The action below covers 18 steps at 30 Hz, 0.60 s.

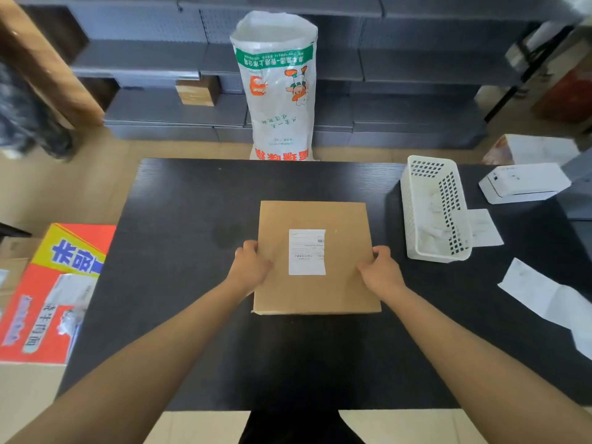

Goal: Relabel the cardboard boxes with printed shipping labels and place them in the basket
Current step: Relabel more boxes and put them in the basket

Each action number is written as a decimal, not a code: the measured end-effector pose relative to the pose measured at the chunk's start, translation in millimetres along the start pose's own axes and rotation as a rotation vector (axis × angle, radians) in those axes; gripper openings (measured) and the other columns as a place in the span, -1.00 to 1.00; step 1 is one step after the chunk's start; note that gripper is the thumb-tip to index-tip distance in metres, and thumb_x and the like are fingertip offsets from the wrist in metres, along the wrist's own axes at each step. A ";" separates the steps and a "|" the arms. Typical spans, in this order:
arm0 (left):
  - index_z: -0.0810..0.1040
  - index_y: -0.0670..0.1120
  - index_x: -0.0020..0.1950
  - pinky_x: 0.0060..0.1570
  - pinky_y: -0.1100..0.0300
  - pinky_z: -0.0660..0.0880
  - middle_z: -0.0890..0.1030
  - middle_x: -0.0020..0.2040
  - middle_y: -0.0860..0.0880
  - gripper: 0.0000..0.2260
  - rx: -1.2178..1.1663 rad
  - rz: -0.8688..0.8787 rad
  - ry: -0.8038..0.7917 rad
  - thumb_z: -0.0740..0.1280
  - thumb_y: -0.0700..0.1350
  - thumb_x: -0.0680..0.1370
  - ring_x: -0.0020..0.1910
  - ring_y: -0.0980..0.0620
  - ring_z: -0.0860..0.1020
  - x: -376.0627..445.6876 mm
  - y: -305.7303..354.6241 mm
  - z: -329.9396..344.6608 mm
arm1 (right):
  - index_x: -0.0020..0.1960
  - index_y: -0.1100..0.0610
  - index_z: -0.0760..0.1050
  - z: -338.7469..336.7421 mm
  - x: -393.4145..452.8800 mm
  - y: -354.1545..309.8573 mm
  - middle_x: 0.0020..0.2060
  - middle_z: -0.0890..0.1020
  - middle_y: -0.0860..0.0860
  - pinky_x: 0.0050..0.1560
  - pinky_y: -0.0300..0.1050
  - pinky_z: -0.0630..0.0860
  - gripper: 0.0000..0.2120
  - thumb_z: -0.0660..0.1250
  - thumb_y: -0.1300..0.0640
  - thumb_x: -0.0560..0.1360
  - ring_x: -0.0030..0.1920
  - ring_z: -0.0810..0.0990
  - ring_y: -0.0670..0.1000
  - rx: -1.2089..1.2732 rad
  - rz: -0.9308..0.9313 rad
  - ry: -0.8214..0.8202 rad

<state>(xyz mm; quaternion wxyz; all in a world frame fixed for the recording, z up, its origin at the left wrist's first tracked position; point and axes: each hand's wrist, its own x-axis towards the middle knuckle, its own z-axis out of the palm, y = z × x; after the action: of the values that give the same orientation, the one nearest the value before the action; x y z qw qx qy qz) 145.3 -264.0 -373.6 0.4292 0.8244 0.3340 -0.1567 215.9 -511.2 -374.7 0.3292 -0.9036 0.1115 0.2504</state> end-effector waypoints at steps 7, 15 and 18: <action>0.25 -0.18 0.39 -0.05 0.12 0.42 0.35 0.32 -0.18 -0.59 0.024 -0.007 -0.028 0.23 -0.19 0.56 0.10 -0.09 0.43 3.9 4.5 -1.2 | 0.17 0.03 0.24 -1.0 -2.1 6.4 0.04 0.50 0.05 -0.16 -0.06 0.43 -0.74 0.24 0.06 0.55 -0.07 0.51 0.05 0.021 -0.019 0.014; 0.25 -0.11 0.41 0.18 0.12 0.29 0.30 0.29 -0.11 -0.51 0.432 0.245 0.223 0.17 -0.29 0.48 0.23 -0.12 0.30 -3.2 21.7 13.0 | 0.36 0.16 0.30 6.8 -10.2 -12.2 0.38 0.28 0.14 0.35 0.04 0.26 -0.54 0.27 0.17 0.49 0.37 0.23 0.17 -0.417 -0.318 0.256; 0.33 -0.13 0.35 0.10 0.14 0.32 0.36 0.25 -0.13 -0.59 0.530 0.351 0.160 0.17 -0.29 0.50 0.18 -0.13 0.34 6.1 34.7 18.6 | 0.41 0.12 0.29 8.8 -7.5 -23.2 0.46 0.18 0.10 0.44 0.03 0.12 -0.53 0.24 0.14 0.52 0.48 0.07 0.13 -0.476 -0.459 0.111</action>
<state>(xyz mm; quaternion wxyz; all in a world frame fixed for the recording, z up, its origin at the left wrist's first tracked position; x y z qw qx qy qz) 174.1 -290.8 -366.8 0.1927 0.9621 0.1672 -0.0964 214.7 -487.6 -364.0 0.1501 -0.9689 -0.1388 0.1393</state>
